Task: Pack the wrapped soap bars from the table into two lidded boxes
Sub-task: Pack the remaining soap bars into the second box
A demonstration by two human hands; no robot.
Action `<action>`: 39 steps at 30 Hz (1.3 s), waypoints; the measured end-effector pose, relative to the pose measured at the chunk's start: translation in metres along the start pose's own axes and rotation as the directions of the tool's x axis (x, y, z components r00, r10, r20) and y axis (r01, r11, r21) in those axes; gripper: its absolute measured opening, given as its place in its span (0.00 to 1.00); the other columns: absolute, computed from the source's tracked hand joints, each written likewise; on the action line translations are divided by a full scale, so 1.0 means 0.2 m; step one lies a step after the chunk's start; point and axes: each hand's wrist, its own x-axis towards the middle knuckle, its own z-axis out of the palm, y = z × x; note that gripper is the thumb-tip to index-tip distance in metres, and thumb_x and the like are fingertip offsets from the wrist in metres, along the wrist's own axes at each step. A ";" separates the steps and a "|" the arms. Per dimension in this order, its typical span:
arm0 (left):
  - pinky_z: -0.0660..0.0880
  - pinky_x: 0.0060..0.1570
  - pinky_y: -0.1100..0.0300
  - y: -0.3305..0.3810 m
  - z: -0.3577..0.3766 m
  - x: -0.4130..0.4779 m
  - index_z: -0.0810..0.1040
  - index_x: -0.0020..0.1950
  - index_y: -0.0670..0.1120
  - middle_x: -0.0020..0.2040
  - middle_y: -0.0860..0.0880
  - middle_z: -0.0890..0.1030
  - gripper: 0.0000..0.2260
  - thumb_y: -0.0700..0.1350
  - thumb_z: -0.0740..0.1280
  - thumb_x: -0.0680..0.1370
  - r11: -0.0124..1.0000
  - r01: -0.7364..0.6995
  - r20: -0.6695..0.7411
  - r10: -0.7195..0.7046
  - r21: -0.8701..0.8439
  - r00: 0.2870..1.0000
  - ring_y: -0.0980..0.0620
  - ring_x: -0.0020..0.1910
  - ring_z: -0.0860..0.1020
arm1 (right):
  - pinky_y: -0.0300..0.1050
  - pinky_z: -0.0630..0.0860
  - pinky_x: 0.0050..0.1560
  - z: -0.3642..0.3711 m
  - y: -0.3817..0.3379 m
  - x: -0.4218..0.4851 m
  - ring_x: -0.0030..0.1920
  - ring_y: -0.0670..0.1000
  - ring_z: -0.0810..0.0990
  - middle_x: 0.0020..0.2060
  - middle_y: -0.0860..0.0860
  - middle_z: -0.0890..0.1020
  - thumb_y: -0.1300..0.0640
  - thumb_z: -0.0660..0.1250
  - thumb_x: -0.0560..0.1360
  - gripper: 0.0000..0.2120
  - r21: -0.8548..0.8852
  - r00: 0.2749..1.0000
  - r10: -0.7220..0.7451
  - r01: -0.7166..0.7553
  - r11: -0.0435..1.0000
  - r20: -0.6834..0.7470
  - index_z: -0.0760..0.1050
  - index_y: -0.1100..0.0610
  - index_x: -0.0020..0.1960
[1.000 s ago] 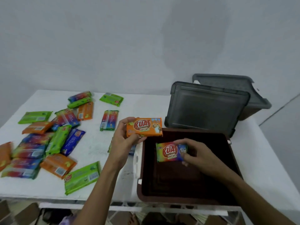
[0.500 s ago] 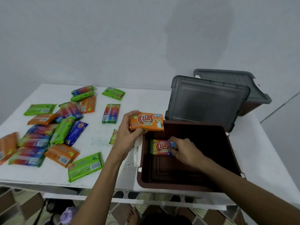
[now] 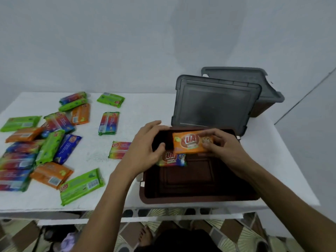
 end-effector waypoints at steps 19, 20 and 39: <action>0.68 0.62 0.69 -0.17 0.06 -0.10 0.80 0.56 0.48 0.62 0.51 0.75 0.10 0.39 0.65 0.77 0.995 0.031 -0.269 -0.054 -0.091 0.962 0.58 0.63 0.73 | 0.49 0.75 0.45 0.10 0.12 0.17 0.51 0.58 0.81 0.54 0.55 0.80 0.48 0.59 0.79 0.14 -0.993 0.994 0.103 0.026 0.118 0.038 0.71 0.50 0.63; 0.68 0.61 0.70 -0.18 0.04 -0.10 0.80 0.56 0.48 0.63 0.52 0.74 0.10 0.40 0.64 0.77 0.994 0.034 -0.275 -0.061 -0.102 0.960 0.59 0.63 0.73 | 0.47 0.74 0.42 0.14 0.06 0.19 0.50 0.57 0.81 0.51 0.54 0.81 0.47 0.59 0.79 0.13 -0.991 0.998 0.030 0.050 0.128 0.054 0.72 0.49 0.60; 0.76 0.55 0.43 -1.24 -0.71 -0.35 0.69 0.70 0.52 0.65 0.42 0.75 0.24 0.60 0.64 0.77 0.530 0.800 -0.441 -0.669 0.280 0.598 0.40 0.61 0.75 | 0.61 0.64 0.69 1.48 -0.03 1.16 0.75 0.67 0.51 0.77 0.60 0.48 0.44 0.62 0.78 0.29 -0.824 0.800 0.196 0.552 0.131 0.567 0.56 0.38 0.76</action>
